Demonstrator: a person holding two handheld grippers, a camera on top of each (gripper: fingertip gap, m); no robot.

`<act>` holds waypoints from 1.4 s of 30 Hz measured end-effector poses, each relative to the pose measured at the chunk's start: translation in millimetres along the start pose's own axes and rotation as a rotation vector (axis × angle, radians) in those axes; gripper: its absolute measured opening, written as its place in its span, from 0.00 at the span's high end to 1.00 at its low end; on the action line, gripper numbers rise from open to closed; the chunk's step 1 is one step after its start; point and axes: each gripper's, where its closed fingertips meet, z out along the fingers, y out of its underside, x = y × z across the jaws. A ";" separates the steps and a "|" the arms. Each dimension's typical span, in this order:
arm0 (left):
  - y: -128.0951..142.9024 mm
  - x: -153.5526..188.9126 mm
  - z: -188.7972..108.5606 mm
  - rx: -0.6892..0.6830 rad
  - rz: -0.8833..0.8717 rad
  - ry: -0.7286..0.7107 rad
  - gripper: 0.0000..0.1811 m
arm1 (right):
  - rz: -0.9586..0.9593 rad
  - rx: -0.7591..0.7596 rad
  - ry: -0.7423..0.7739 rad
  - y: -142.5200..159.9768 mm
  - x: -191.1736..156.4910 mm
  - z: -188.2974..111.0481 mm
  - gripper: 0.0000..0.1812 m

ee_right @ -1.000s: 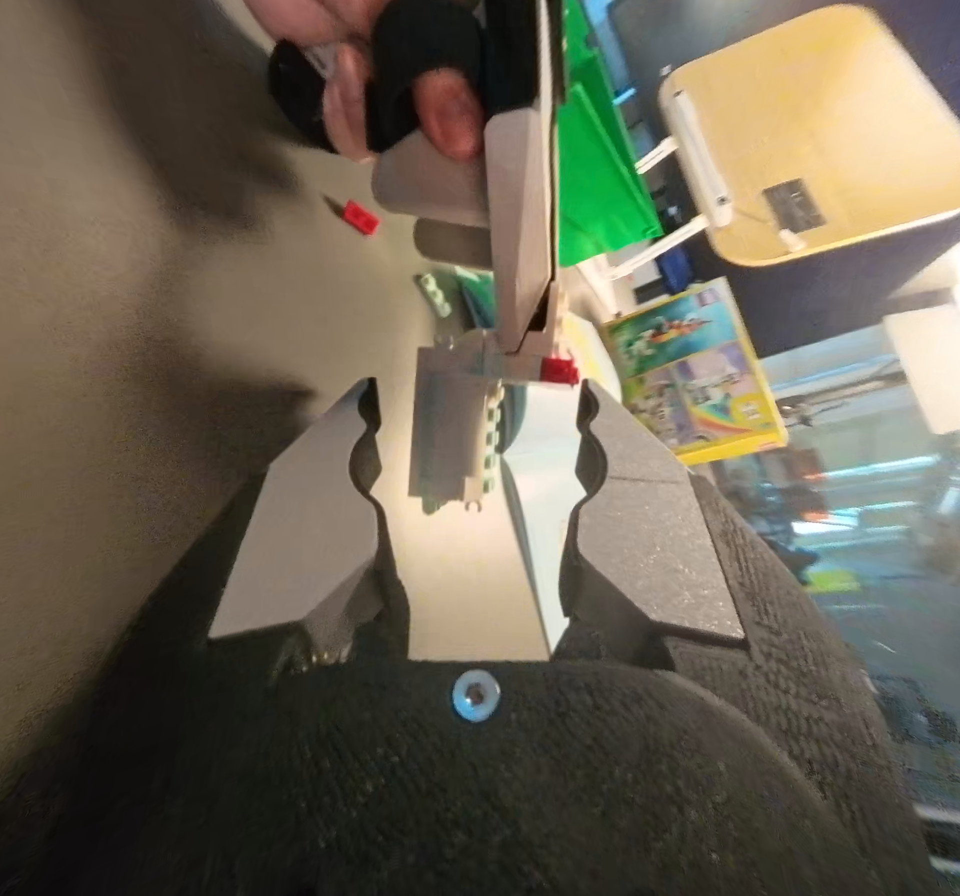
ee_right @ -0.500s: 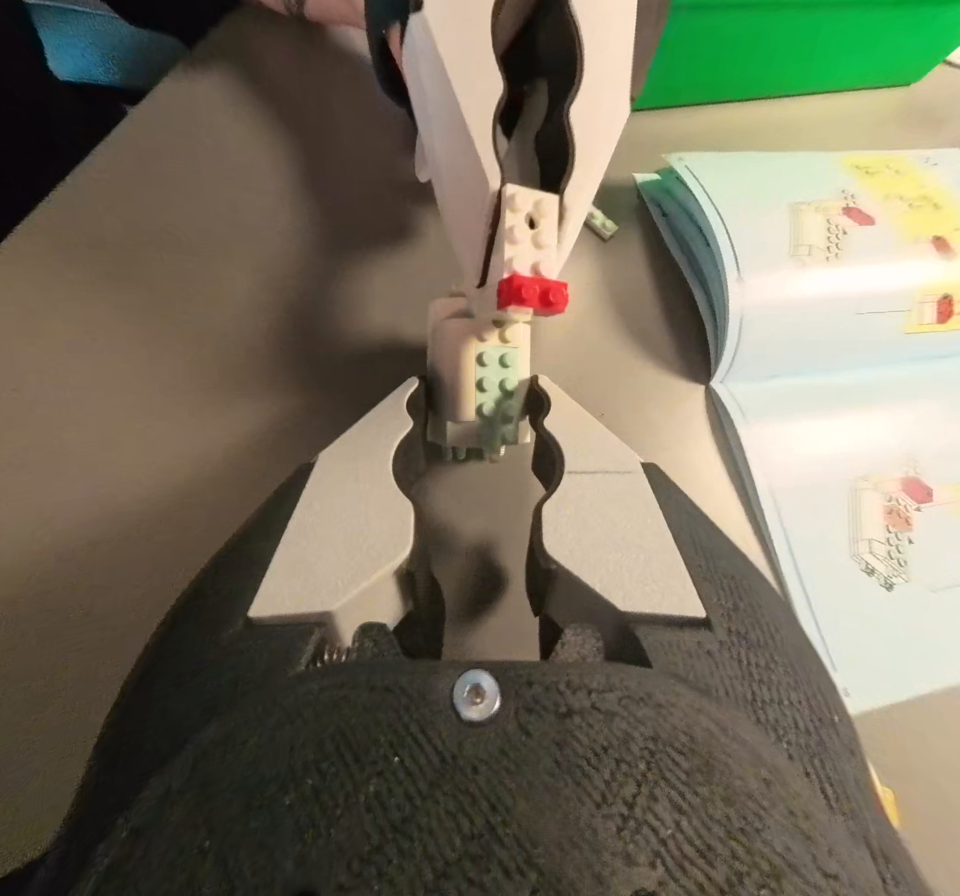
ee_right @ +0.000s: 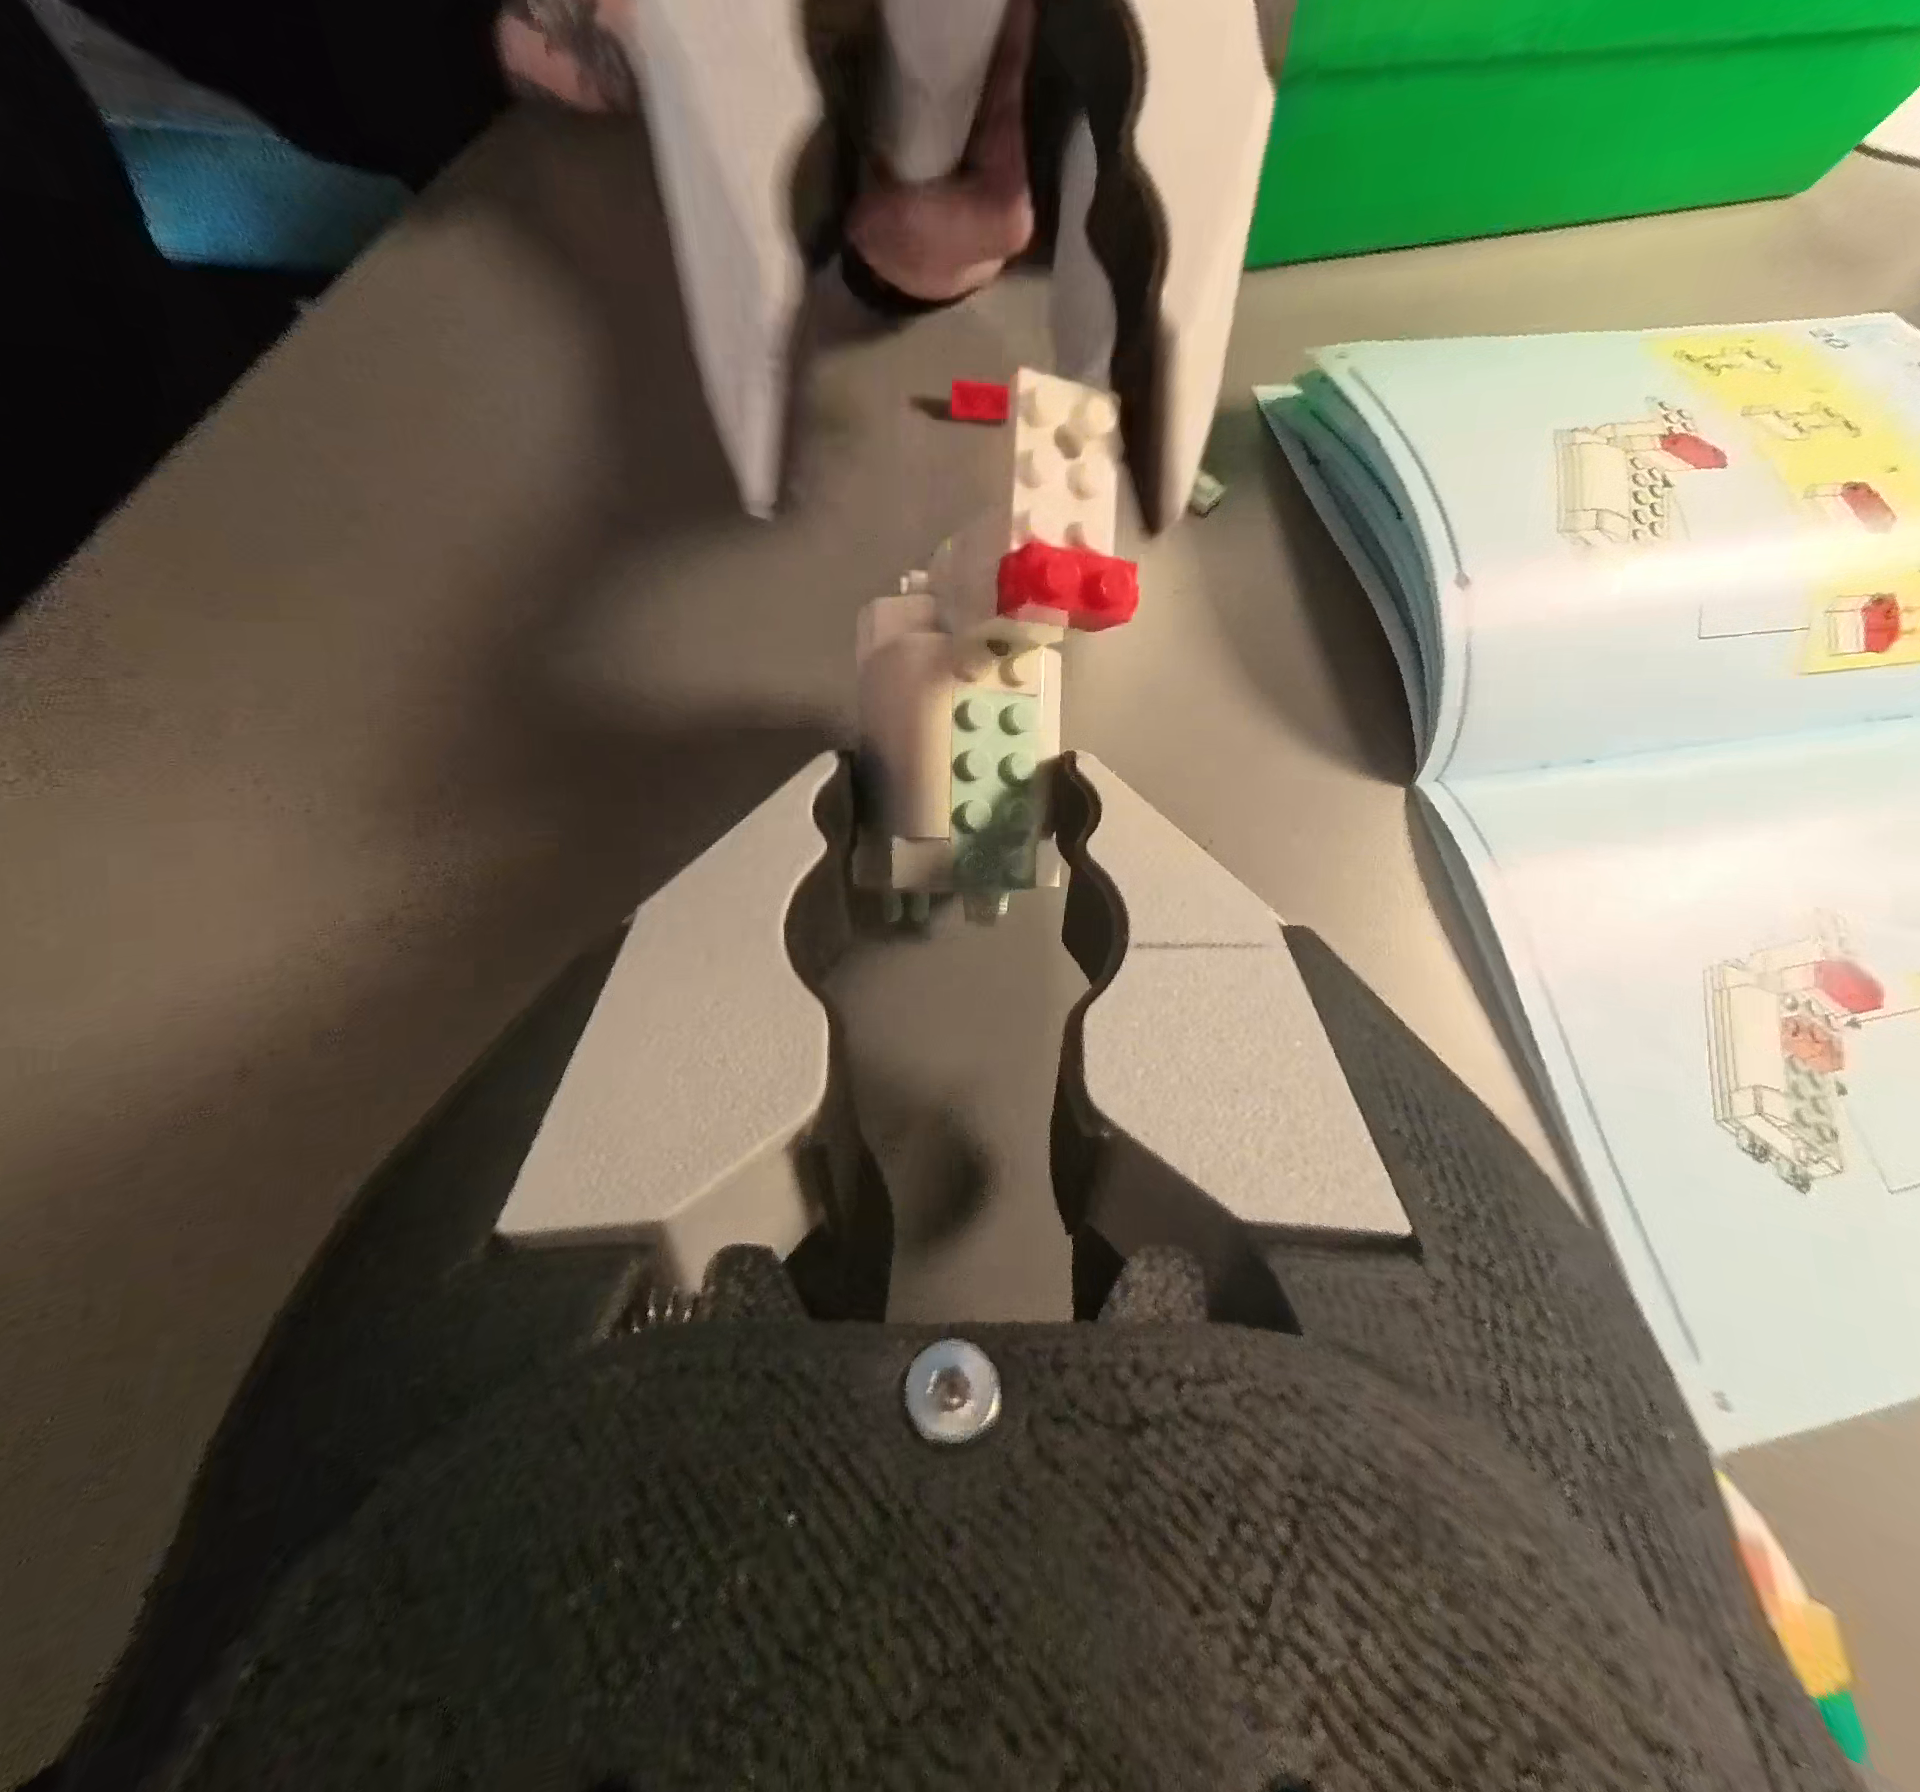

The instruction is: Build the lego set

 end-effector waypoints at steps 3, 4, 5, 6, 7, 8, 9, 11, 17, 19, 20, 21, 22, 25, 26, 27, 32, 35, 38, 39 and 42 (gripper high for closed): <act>-1.2 -1.0 -4.1 -0.035 0.351 -0.151 0.58 | 0.103 0.055 -0.098 -6.3 -5.9 -5.2 0.79; 1.7 -1.3 -3.4 -0.064 0.494 -0.212 0.57 | 0.133 0.066 -0.136 -7.8 -9.0 -6.4 0.79; 5.1 -1.2 -1.7 -0.095 0.630 -0.267 0.56 | 0.156 0.073 -0.171 -8.9 -12.3 -7.1 0.79; 8.1 -1.5 0.9 -0.125 0.737 -0.315 0.55 | 0.173 0.077 -0.200 -9.5 -15.3 -7.4 0.79; 12.1 -1.3 4.3 -0.160 0.815 -0.344 0.54 | 0.185 0.077 -0.223 -10.0 -17.9 -7.4 0.79; 15.3 -2.0 7.1 -0.191 0.870 -0.366 0.54 | 0.191 0.076 -0.241 -10.2 -20.2 -7.2 0.79; 17.7 -2.8 8.7 -0.213 0.910 -0.381 0.57 | 0.193 0.072 -0.252 -10.0 -21.8 -6.9 0.79; 16.7 -0.8 9.4 -0.207 0.958 -0.390 0.62 | 0.188 0.060 -0.270 -8.9 -26.0 -6.0 0.79; 17.0 7.8 9.2 -0.179 0.915 -0.322 0.67 | 0.186 0.032 -0.308 -6.3 -34.2 -3.9 0.79; 17.8 9.2 8.8 -0.190 0.911 -0.308 0.68 | 0.189 0.026 -0.320 -5.7 -35.9 -3.8 0.79; 18.0 9.8 8.7 -0.195 0.910 -0.303 0.68 | 0.191 0.024 -0.324 -5.5 -36.5 -3.7 0.79; 18.3 10.3 8.6 -0.200 0.912 -0.299 0.68 | 0.192 0.022 -0.327 -5.2 -36.9 -3.5 0.79; 18.4 10.2 8.6 -0.204 0.918 -0.299 0.68 | 0.193 0.020 -0.327 -5.0 -36.8 -3.3 0.79; 17.8 10.2 8.1 -0.208 0.930 -0.312 0.69 | 0.196 0.024 -0.325 -5.2 -36.3 -3.8 0.79; 17.5 9.7 7.9 -0.208 0.928 -0.314 0.69 | 0.199 0.029 -0.325 -5.7 -36.0 -4.2 0.79; 16.7 9.6 7.6 -0.205 0.925 -0.315 0.69 | 0.202 0.035 -0.326 -6.4 -35.6 -4.7 0.79; 15.2 9.1 7.0 -0.202 0.927 -0.324 0.69 | 0.208 0.048 -0.326 -7.8 -34.7 -6.0 0.79; 14.5 8.7 6.7 -0.202 0.932 -0.332 0.69 | 0.212 0.054 -0.324 -8.3 -33.9 -6.6 0.79; 16.0 7.9 7.8 -0.207 0.900 -0.325 0.69 | 0.212 0.045 -0.324 -6.7 -33.9 -6.2 0.79; 17.9 7.7 9.0 -0.210 0.872 -0.311 0.69 | 0.212 0.031 -0.326 -5.0 -34.6 -5.5 0.79; 21.5 10.2 10.8 -0.183 0.854 -0.276 0.68 | 0.211 -0.001 -0.332 -0.8 -36.6 -3.6 0.79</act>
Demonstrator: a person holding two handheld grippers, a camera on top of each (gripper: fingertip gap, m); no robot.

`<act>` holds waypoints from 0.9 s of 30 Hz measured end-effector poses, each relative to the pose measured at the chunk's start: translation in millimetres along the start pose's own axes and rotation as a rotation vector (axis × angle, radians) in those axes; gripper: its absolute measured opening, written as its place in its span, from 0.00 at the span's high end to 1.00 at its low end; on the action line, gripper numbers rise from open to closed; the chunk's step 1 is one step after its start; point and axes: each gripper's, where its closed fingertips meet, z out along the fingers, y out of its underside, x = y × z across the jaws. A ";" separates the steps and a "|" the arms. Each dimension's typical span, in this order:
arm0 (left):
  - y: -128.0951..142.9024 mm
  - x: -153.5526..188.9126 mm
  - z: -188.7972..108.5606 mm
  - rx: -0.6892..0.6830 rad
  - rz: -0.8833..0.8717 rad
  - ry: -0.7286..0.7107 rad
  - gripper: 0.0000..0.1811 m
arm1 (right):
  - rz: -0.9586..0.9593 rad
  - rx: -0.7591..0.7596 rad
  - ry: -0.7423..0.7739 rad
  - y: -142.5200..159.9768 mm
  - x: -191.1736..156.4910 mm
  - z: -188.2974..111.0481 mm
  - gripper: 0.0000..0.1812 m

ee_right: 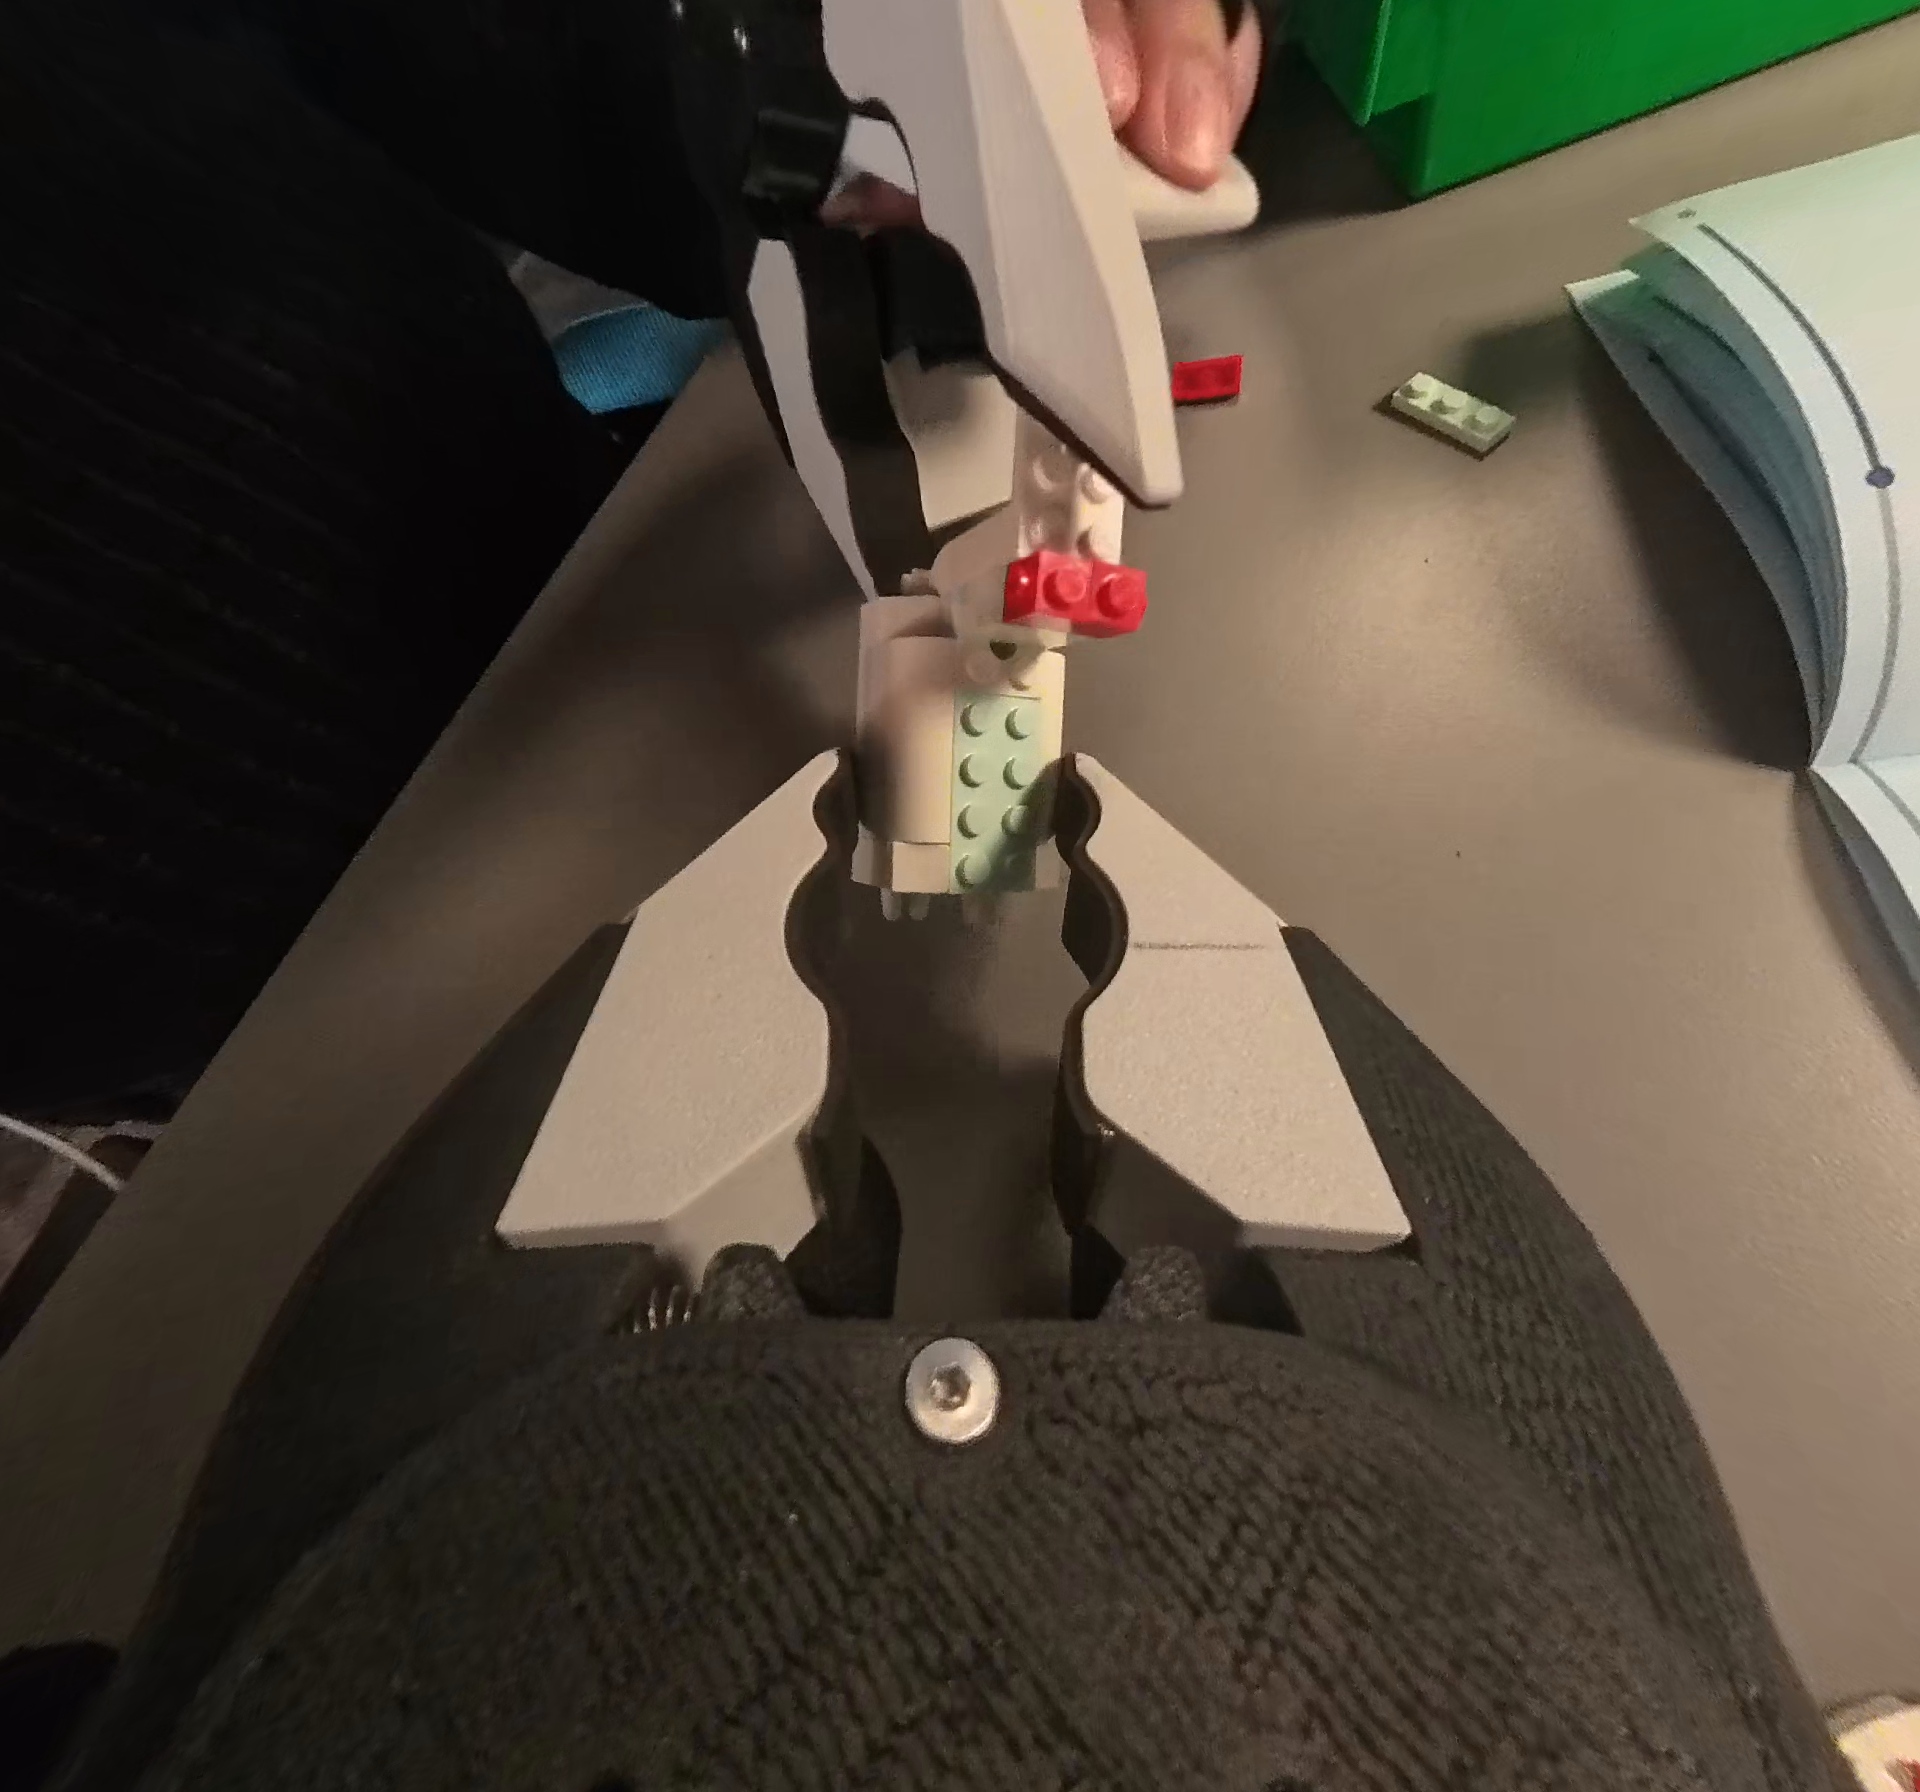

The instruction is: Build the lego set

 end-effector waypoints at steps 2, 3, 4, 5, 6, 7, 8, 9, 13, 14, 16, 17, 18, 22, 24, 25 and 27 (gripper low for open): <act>-6.3 5.0 -1.2 0.042 -0.021 0.032 0.62 | -0.009 -0.027 -0.007 3.5 -1.9 2.0 0.79; -7.8 7.6 -1.0 0.048 -0.034 0.054 0.60 | -0.013 -0.039 -0.015 4.9 -3.5 3.2 0.79; -8.0 10.1 -0.6 0.050 -0.036 0.072 0.60 | -0.015 -0.043 -0.025 5.2 -5.4 4.0 0.79; -8.0 12.7 -0.2 0.048 -0.029 0.087 0.60 | -0.014 -0.045 -0.036 5.4 -7.2 4.6 0.79; -8.6 15.2 0.0 0.050 -0.019 0.099 0.61 | -0.012 -0.047 -0.045 5.5 -8.7 5.1 0.79; -9.0 17.5 0.4 0.051 -0.013 0.109 0.63 | -0.012 -0.048 -0.054 5.5 -10.3 5.6 0.79; -8.8 19.1 0.9 0.047 -0.009 0.115 0.65 | -0.013 -0.050 -0.064 5.6 -12.1 6.3 0.79; -7.5 20.4 1.5 0.040 -0.006 0.120 0.68 | -0.014 -0.050 -0.073 5.4 -13.9 6.9 0.79; -9.7 16.3 -0.4 0.046 -0.048 0.131 0.70 | 0.003 -0.010 -0.109 -0.4 -18.1 5.5 0.79; -11.8 12.1 -2.1 0.053 -0.055 0.116 0.70 | 0.014 0.027 -0.122 -5.2 -18.7 2.7 0.79; -13.5 3.6 -3.8 0.057 -0.061 0.069 0.70 | 0.035 0.096 -0.137 -13.7 -17.8 -3.3 0.79; -13.3 1.9 -3.5 0.052 -0.063 0.058 0.70 | 0.045 0.111 -0.141 -15.3 -17.0 -4.9 0.79; -13.0 1.0 -3.2 0.046 -0.057 0.048 0.70 | 0.050 0.118 -0.141 -16.1 -16.2 -5.7 0.79; -11.9 -2.3 -2.9 0.032 -0.039 0.009 0.70 | 0.060 0.144 -0.131 -18.8 -13.6 -8.4 0.80; -11.6 -4.8 -2.6 0.027 -0.042 -0.009 0.70 | 0.070 0.164 -0.132 -20.9 -12.3 -10.4 0.80; -10.9 -5.8 -2.5 0.025 -0.060 -0.007 0.70 | 0.071 0.171 -0.128 -21.8 -11.3 -10.9 0.80; -4.9 -11.3 -2.9 0.007 -0.097 -0.018 0.70 | 0.049 0.200 -0.069 -26.6 -4.1 -12.1 0.79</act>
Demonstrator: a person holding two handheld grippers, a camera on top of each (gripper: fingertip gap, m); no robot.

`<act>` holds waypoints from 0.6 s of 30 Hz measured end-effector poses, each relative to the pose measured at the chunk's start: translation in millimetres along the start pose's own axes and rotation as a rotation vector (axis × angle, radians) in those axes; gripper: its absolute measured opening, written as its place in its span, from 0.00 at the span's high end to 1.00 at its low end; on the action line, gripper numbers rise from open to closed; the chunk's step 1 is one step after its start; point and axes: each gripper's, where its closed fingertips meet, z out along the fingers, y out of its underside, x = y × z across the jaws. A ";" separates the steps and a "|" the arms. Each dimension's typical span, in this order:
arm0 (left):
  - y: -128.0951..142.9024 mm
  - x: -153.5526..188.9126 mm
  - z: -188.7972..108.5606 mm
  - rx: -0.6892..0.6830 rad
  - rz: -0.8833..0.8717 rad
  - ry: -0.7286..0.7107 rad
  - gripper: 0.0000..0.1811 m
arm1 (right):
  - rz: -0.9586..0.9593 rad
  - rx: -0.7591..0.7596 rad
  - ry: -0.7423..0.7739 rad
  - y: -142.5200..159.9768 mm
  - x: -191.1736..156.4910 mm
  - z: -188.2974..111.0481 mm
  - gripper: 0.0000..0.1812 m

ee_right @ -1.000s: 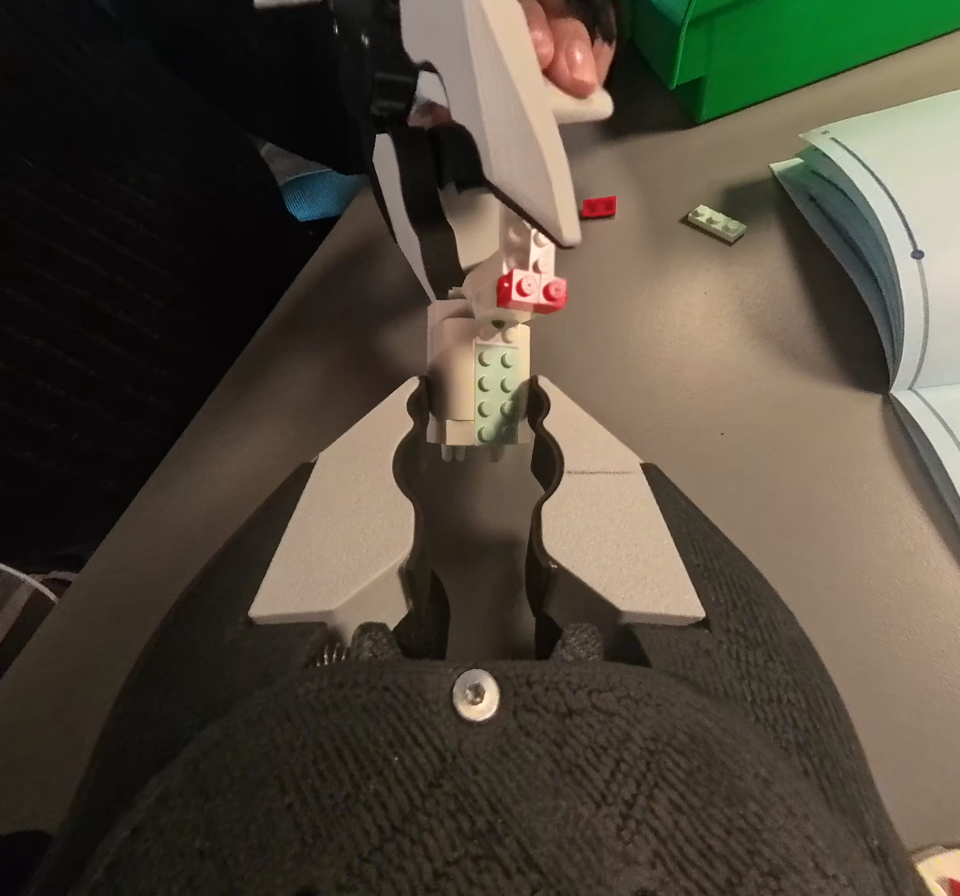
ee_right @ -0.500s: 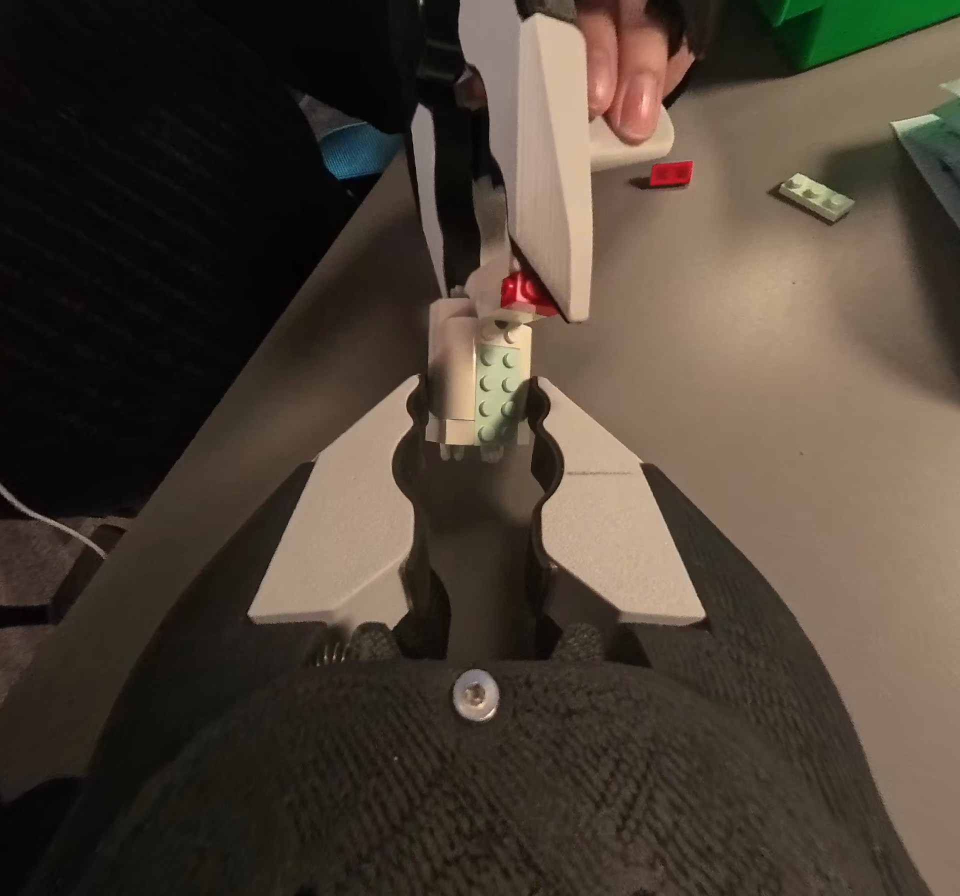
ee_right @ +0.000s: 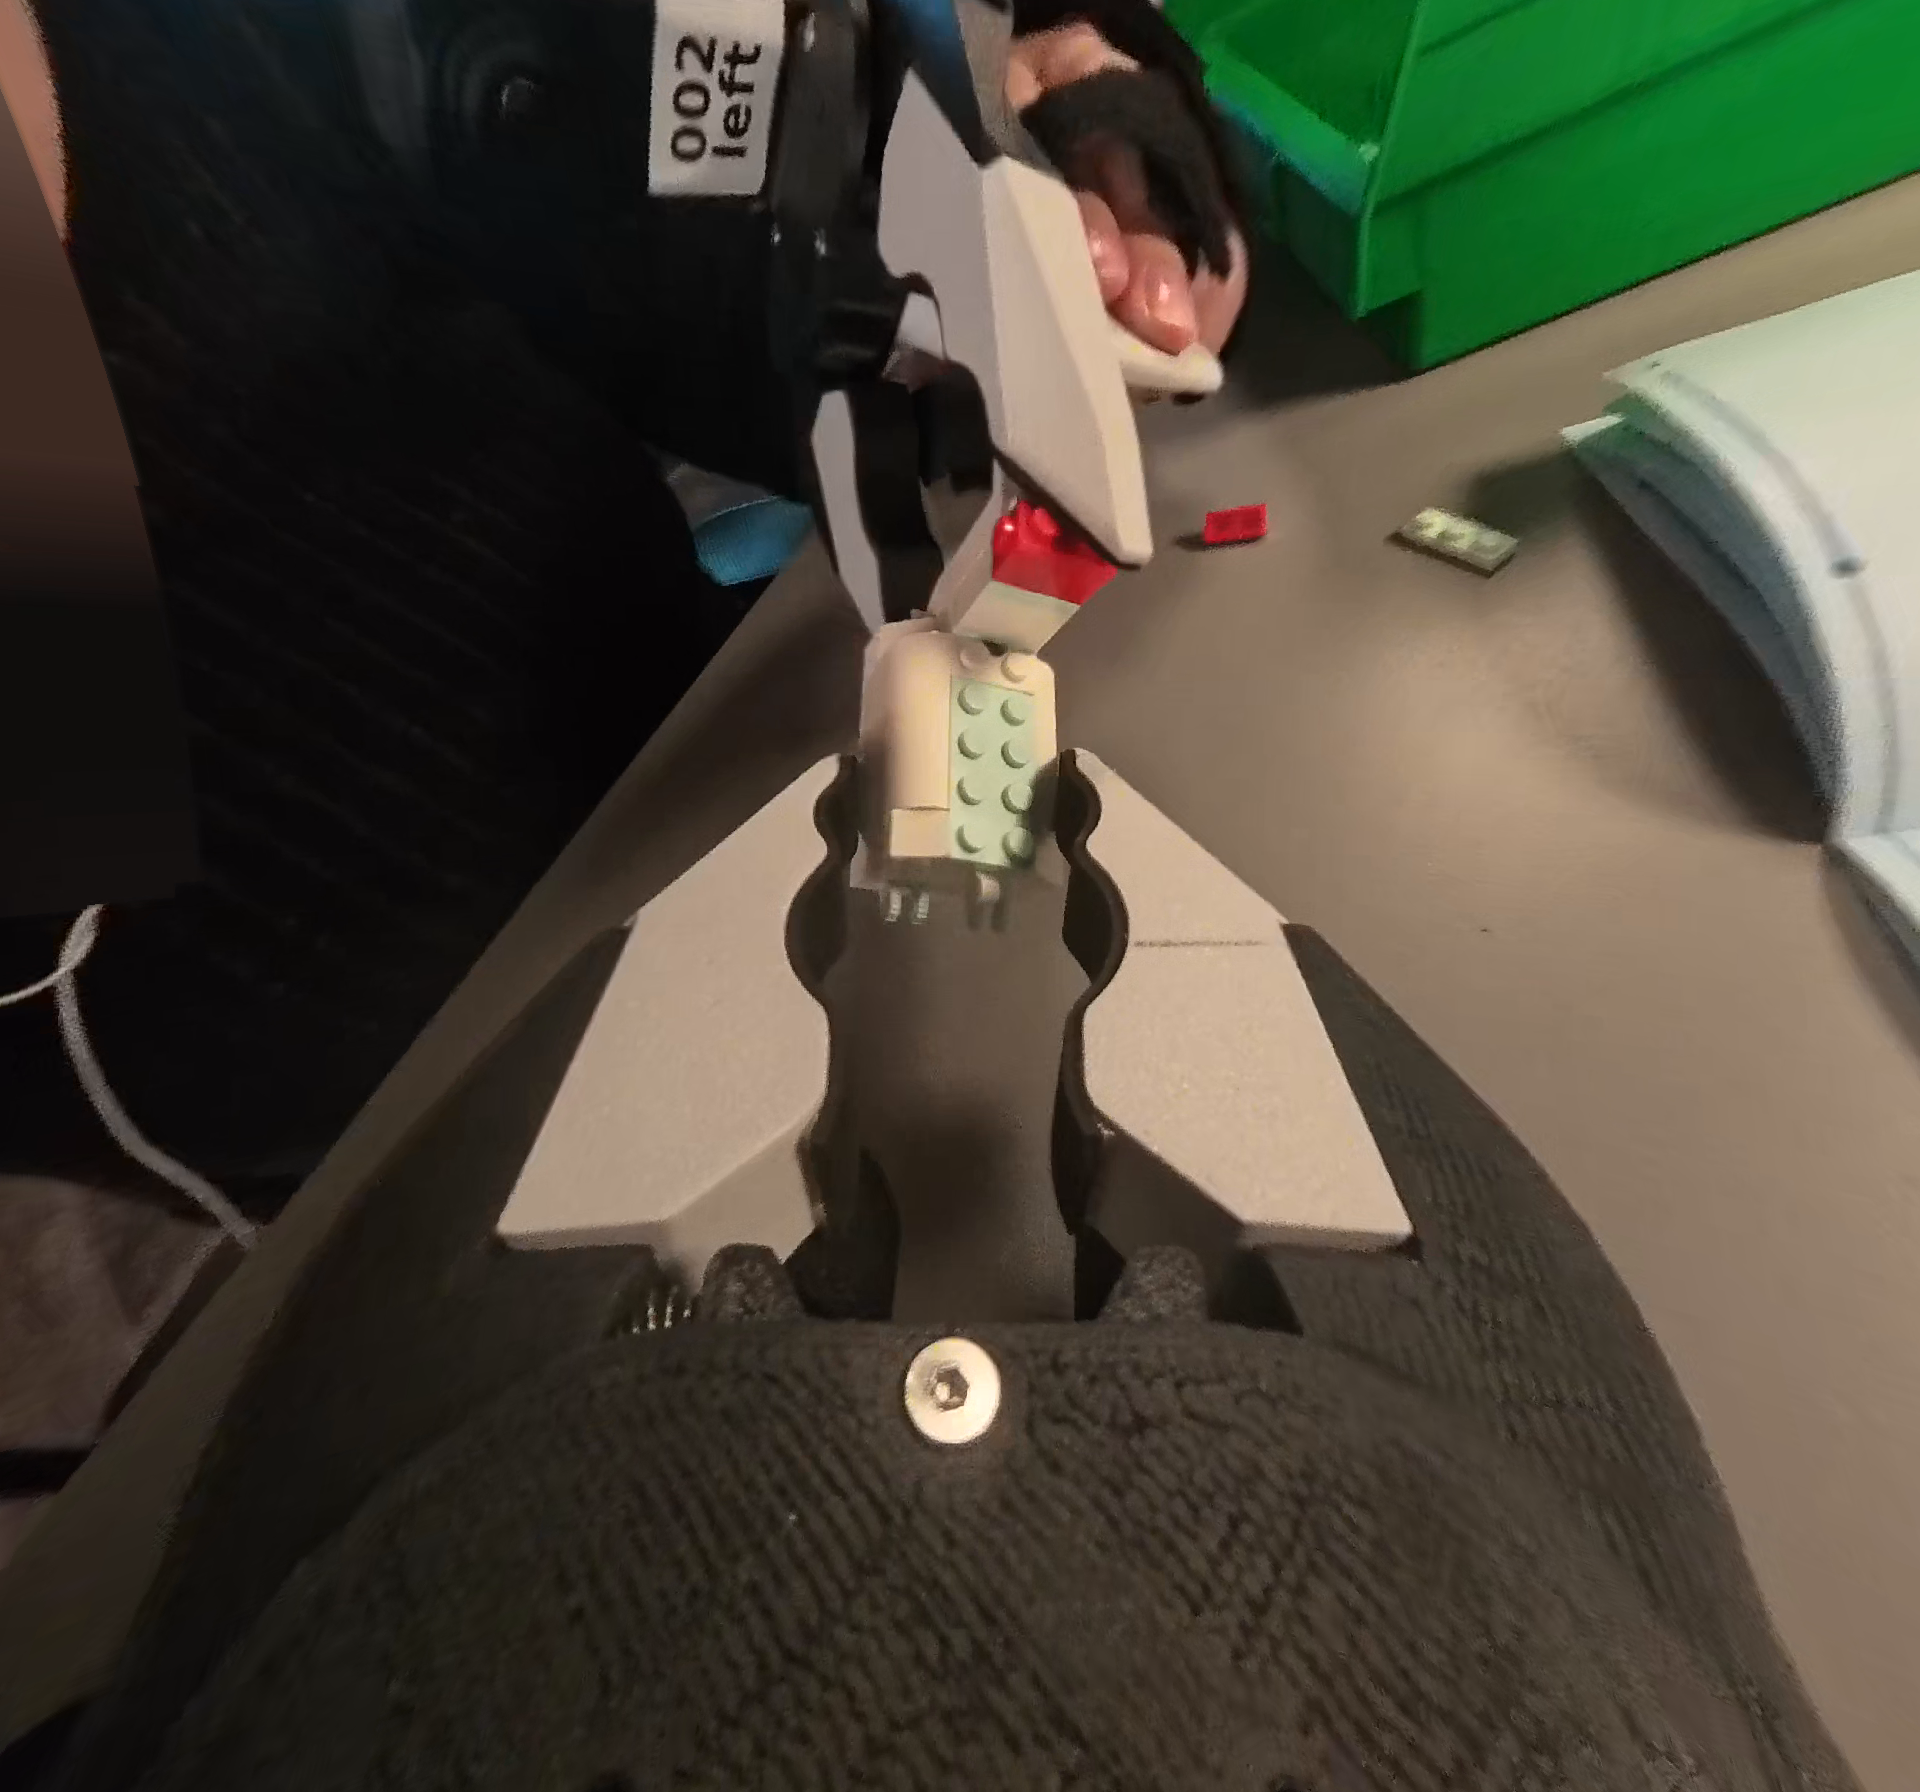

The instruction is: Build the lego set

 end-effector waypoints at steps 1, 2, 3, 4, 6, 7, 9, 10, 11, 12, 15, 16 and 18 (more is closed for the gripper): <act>4.4 -4.9 -0.3 -0.018 -0.027 -0.011 0.70 | -0.041 0.022 0.064 -4.6 7.4 -1.5 0.79; 10.2 -7.6 -0.1 -0.044 -0.061 -0.008 0.70 | -0.115 0.036 0.154 -8.8 16.2 -4.3 0.78; 14.7 -8.9 0.5 -0.059 -0.084 -0.004 0.70 | -0.222 0.036 0.253 -12.5 24.1 -7.9 0.71; 18.5 -8.8 1.0 -0.077 -0.090 -0.001 0.70 | -0.336 0.023 0.338 -15.6 28.4 -11.0 0.65; 22.7 -6.6 2.7 -0.102 -0.081 0.008 0.70 | -0.502 -0.042 0.429 -16.2 29.0 -10.2 0.64; 23.5 -4.4 3.8 -0.107 -0.077 0.017 0.70 | -0.547 -0.083 0.447 -13.4 28.8 -7.3 0.68; 23.8 -2.1 5.2 -0.111 -0.066 0.025 0.70 | -0.598 -0.157 0.462 -5.7 29.9 -0.9 0.73; 24.6 -2.1 5.4 -0.115 -0.065 0.025 0.70 | -0.612 -0.181 0.465 -2.6 30.5 1.2 0.77; 26.1 -2.6 5.4 -0.122 -0.060 0.021 0.70 | -0.617 -0.199 0.465 -0.2 30.8 2.7 0.81; 26.5 -2.6 5.4 -0.122 -0.058 0.019 0.70 | -0.617 -0.211 0.468 1.4 31.7 4.0 0.83; 30.0 -4.1 6.1 -0.138 -0.047 0.000 0.70 | -0.597 -0.202 0.495 1.1 35.4 4.6 0.85; 30.4 -6.4 6.0 -0.138 -0.052 -0.015 0.70 | -0.577 -0.173 0.501 -1.0 36.1 3.9 0.85; 29.2 -10.9 5.8 -0.122 -0.077 -0.041 0.70 | -0.542 -0.113 0.504 -6.6 36.2 1.5 0.85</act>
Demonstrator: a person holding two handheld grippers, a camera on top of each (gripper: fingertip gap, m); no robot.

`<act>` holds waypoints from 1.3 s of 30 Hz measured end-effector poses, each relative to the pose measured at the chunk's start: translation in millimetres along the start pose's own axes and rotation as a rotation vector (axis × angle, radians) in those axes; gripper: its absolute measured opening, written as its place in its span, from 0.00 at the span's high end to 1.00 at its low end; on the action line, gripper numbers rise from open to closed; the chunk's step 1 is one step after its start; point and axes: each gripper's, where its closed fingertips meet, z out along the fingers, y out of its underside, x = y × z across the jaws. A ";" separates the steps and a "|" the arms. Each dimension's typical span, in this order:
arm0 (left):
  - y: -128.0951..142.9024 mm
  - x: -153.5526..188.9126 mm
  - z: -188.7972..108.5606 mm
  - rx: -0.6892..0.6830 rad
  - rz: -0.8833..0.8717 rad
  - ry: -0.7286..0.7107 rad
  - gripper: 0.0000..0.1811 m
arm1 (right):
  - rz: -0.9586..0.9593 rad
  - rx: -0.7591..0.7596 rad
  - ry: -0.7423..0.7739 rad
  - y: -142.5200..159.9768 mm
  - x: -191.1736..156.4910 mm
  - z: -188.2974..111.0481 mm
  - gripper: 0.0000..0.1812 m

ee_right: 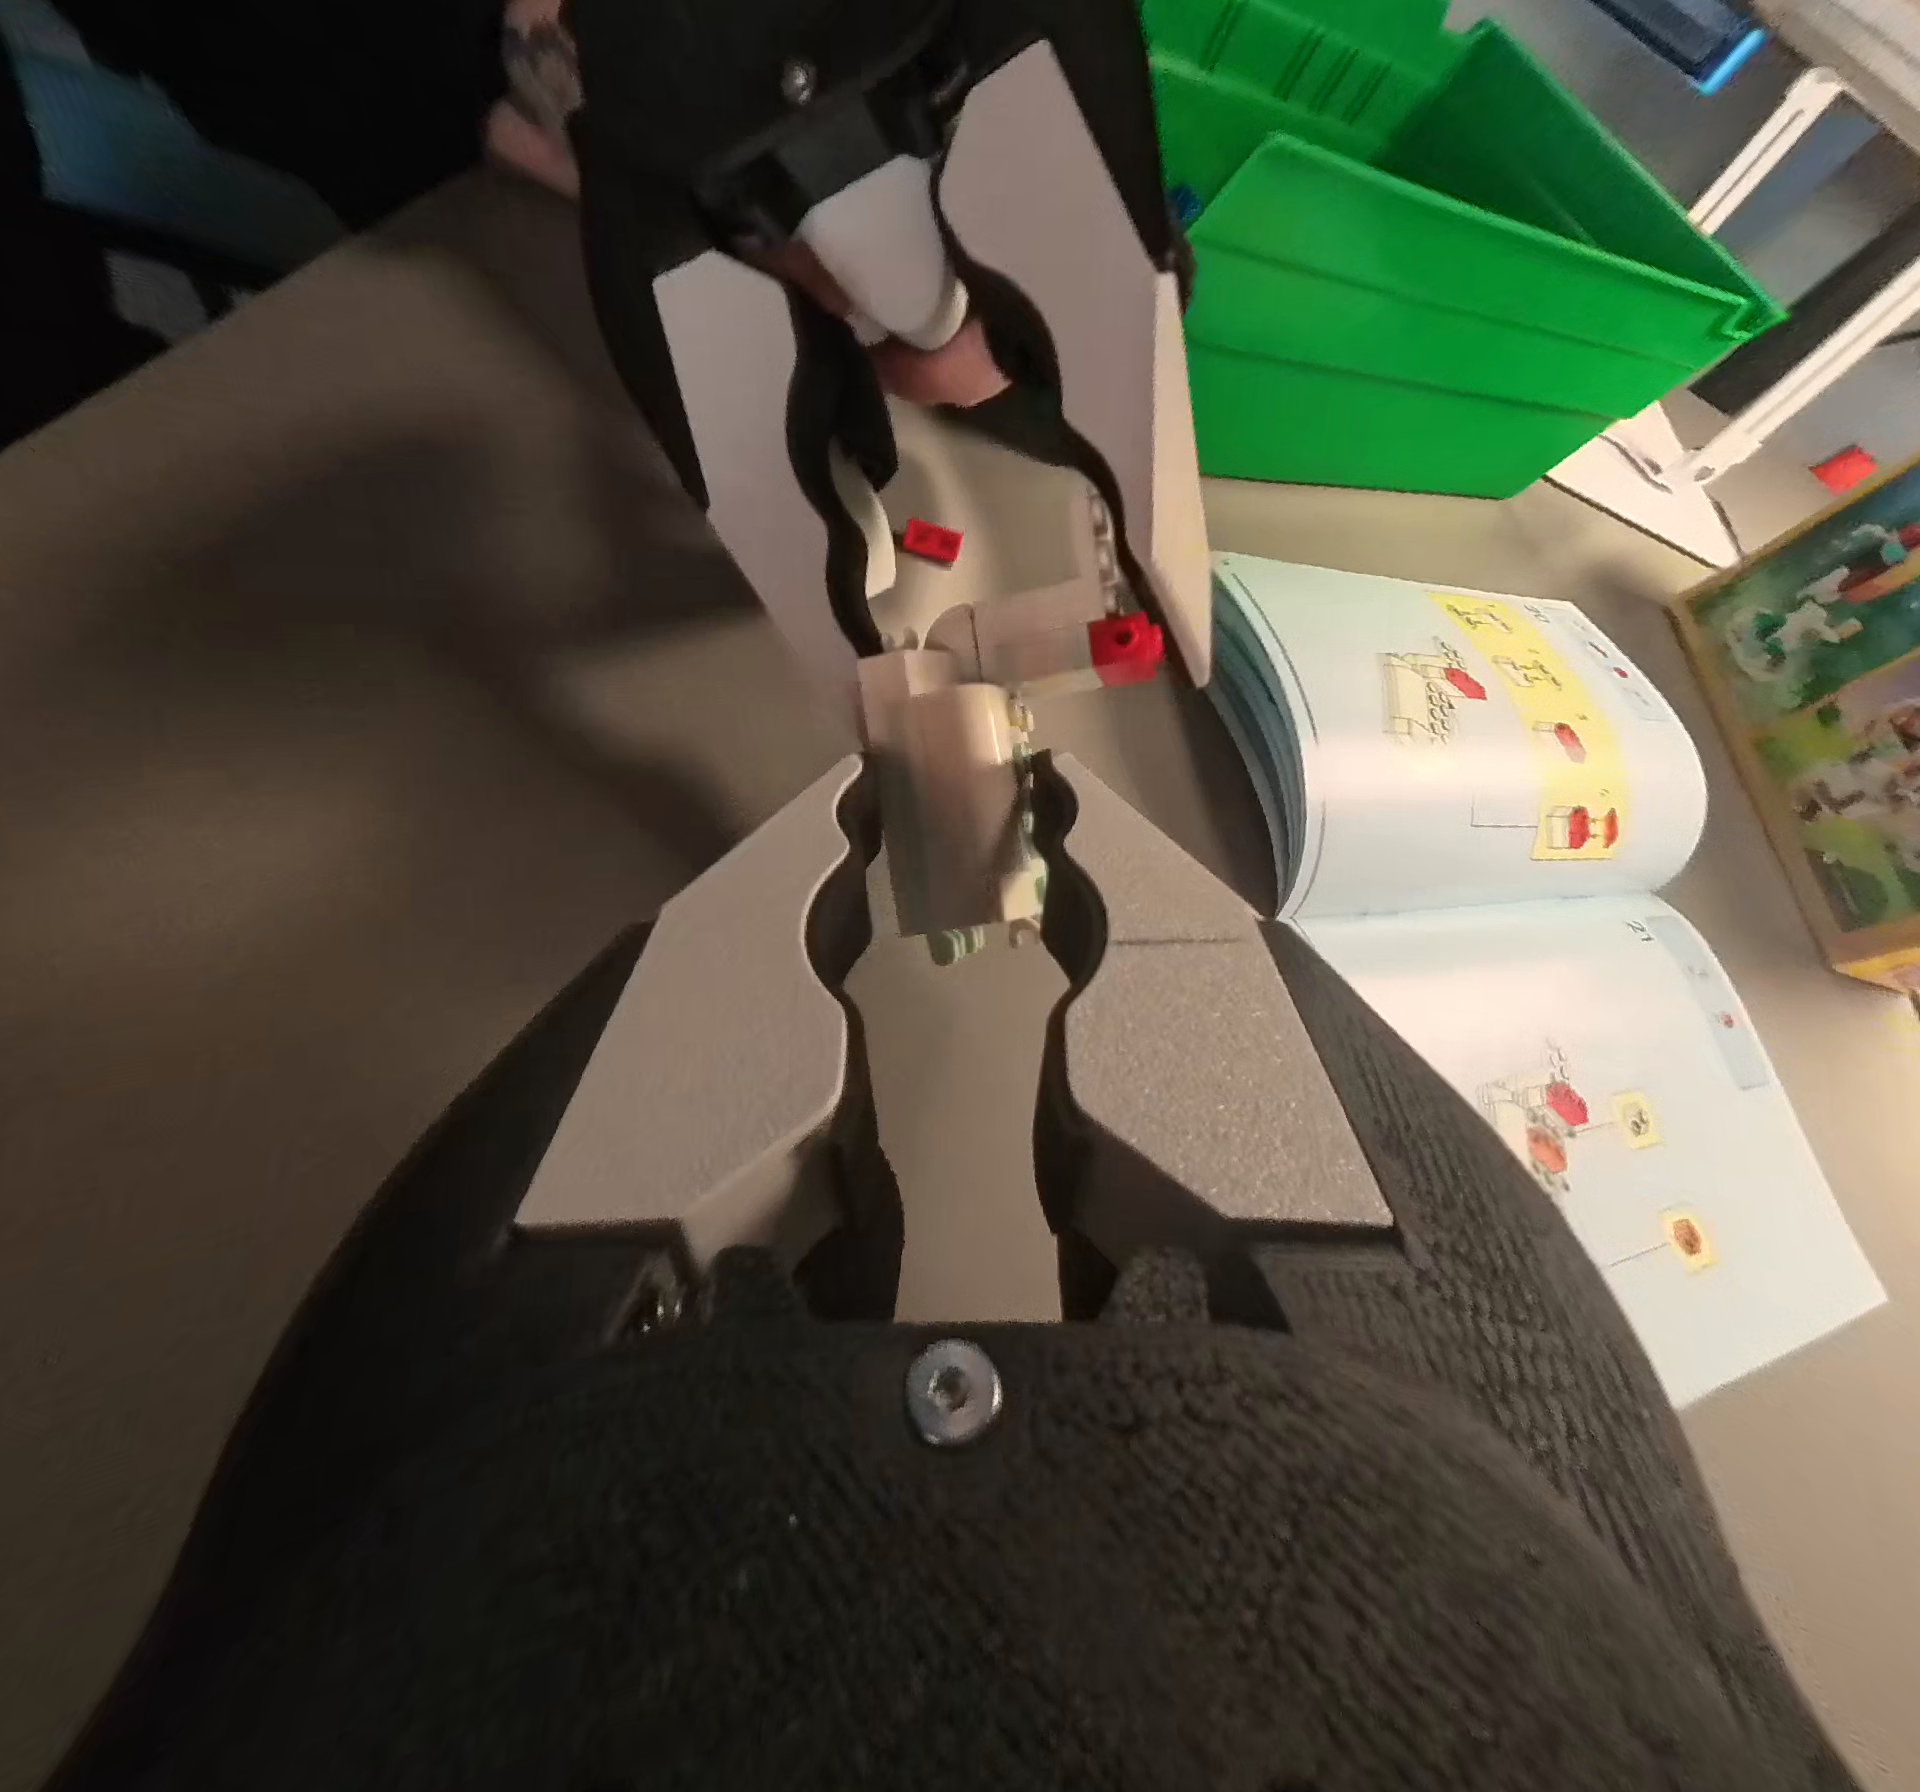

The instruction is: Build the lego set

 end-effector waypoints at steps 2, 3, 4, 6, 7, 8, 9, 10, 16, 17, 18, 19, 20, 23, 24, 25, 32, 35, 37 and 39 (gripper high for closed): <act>0.1 -4.0 0.8 0.003 -0.022 -0.020 0.70 | 0.027 0.027 0.019 -2.9 4.1 -1.2 0.85; 0.0 -5.5 0.8 0.006 -0.025 -0.030 0.70 | 0.042 0.041 0.026 -4.2 5.6 -1.4 0.85; 0.0 -6.7 0.8 0.008 -0.034 -0.040 0.70 | 0.061 0.055 0.030 -5.2 6.7 -1.7 0.85; -0.3 -7.8 1.0 0.013 -0.048 -0.050 0.70 | 0.086 0.076 0.032 -6.3 7.9 -2.2 0.85; -0.6 -8.5 1.0 0.017 -0.051 -0.055 0.70 | 0.090 0.082 0.035 -6.6 8.5 -2.5 0.85; -0.8 -8.9 1.0 0.020 -0.055 -0.056 0.70 | 0.090 0.084 0.038 -7.0 8.8 -2.7 0.85; -0.8 -9.1 1.0 0.022 -0.061 -0.055 0.70 | 0.089 0.086 0.040 -7.3 8.9 -2.9 0.85; -1.2 -9.2 0.9 0.025 -0.068 -0.054 0.70 | 0.088 0.089 0.042 -7.7 9.0 -3.1 0.85; -2.0 -4.8 -0.1 0.037 -0.135 0.016 0.70 | 0.055 0.099 0.031 -9.3 5.1 -3.6 0.85; -2.4 -4.2 -1.2 0.046 -0.148 0.030 0.70 | 0.032 0.106 0.037 -10.5 4.4 -3.5 0.85; -3.2 -4.0 -2.8 0.058 -0.149 0.037 0.70 | 0.013 0.111 0.043 -11.4 3.7 -3.3 0.86; -4.5 -4.6 -5.1 0.071 -0.129 0.033 0.70 | 0.003 0.110 0.046 -11.5 3.3 -3.2 0.86; -5.5 -6.6 -7.9 0.082 -0.100 0.015 0.69 | -0.007 0.105 0.053 -10.3 3.7 -3.3 0.86; -6.0 -7.1 -13.0 0.100 -0.059 0.007 0.71 | -0.025 0.100 0.061 -7.5 4.9 -5.3 0.86; -6.7 -6.7 -13.2 0.105 -0.059 0.013 0.71 | -0.026 0.104 0.057 -7.9 4.4 -5.8 0.86; -6.9 -6.5 -13.2 0.107 -0.057 0.017 0.71 | -0.027 0.104 0.056 -7.8 4.1 -5.9 0.86; -7.4 -3.6 -14.3 0.113 -0.053 0.056 0.72 | -0.051 0.105 0.047 -7.7 1.2 -6.0 0.86; -3.9 0.3 -18.8 0.129 -0.065 0.104 0.78 | -0.104 0.109 0.046 -7.3 -2.1 -6.2 0.86; -5.3 4.2 -21.3 0.141 -0.066 0.137 0.78 | -0.131 0.103 0.040 -6.4 -5.1 -5.2 0.86; -4.4 5.2 -21.0 0.139 -0.055 0.139 0.79 | -0.137 0.098 0.037 -5.9 -6.0 -4.6 0.86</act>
